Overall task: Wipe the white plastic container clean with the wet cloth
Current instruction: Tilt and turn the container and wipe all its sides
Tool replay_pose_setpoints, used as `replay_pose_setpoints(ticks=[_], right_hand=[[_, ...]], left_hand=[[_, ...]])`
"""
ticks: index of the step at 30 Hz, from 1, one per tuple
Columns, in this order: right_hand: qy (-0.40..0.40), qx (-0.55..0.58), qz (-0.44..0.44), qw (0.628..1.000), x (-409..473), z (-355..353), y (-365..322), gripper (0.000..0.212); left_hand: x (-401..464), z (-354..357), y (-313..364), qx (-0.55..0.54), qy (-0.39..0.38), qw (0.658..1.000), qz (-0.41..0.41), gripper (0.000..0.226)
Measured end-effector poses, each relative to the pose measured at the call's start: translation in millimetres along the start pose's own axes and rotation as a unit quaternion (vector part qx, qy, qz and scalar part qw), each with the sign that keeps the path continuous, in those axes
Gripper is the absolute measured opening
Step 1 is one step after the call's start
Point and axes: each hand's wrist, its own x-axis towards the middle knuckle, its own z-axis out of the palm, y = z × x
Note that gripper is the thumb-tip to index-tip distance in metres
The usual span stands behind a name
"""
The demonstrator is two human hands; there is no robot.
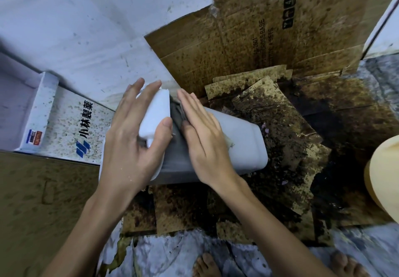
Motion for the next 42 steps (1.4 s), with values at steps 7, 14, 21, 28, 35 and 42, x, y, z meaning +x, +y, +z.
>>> replay_pose_setpoints(ticks=[7,14,21,28,35,42], right_hand=[[-0.036,-0.099,0.154,0.982,4.2,-31.5,80.5,0.055],[0.0,-0.064,0.295,0.953,-10.3,-60.2,133.7,0.053],[-0.001,-0.082,0.194,0.977,13.8,-33.4,72.6,0.043],[-0.038,-0.025,0.084,0.995,14.9,-14.5,10.6,0.054],[-0.011,-0.052,0.223,0.973,-15.1,-43.9,87.6,0.051],[0.034,-0.035,0.328,0.944,-36.9,-61.2,133.5,0.053]], left_hand=[[-5.9,-1.7,-0.6,-0.006,-0.006,1.0,-0.003,0.058],[-13.9,-2.4,3.8,-0.023,-0.011,1.0,0.007,0.06],[-17.5,-2.4,5.2,-0.035,-0.006,0.999,0.003,0.058],[-17.6,-2.1,9.4,-0.029,-0.007,1.0,0.006,0.061],[-13.5,-0.4,11.0,-0.033,-0.013,0.999,0.006,0.061],[-10.6,3.4,15.7,-0.03,-0.014,0.999,0.016,0.061]])
